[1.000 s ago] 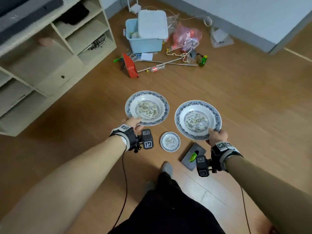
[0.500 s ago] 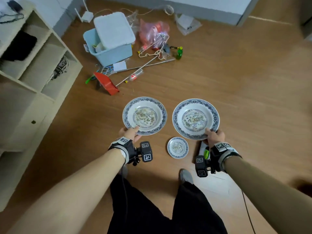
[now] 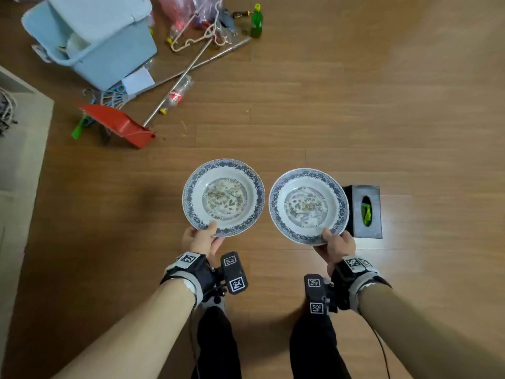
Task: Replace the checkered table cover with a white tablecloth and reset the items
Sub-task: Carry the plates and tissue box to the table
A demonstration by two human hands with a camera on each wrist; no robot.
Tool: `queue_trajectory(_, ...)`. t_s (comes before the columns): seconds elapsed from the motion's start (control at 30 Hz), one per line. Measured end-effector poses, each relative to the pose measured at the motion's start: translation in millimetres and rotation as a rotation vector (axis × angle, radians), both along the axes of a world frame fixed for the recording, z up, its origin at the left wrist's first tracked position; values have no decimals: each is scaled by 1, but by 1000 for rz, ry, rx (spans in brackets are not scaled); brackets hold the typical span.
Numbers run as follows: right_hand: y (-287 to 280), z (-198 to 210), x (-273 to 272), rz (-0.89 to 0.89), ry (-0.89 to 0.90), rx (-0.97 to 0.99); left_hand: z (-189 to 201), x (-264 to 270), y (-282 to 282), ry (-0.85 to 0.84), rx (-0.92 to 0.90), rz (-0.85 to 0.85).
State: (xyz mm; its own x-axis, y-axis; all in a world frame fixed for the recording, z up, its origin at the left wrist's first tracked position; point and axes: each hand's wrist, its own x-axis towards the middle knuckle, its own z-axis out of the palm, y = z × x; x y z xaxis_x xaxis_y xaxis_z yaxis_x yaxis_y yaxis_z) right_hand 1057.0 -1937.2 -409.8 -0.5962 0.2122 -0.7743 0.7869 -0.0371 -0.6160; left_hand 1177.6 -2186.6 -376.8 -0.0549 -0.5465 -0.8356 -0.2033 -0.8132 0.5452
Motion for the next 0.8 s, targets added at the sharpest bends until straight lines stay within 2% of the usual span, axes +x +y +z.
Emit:
queue_trajectory(0.23,-12,-119,0,13,-4,-117,-141,7,-9,13,-27,30)
queue_trajectory(0.53,-18,-286,-1,-53,-29,-142,-308,-3,-11,86,13,127)
queue_trajectory(0.8,-45,-387,10,-11,0,-181,-412,10,-18,118,-24,169)
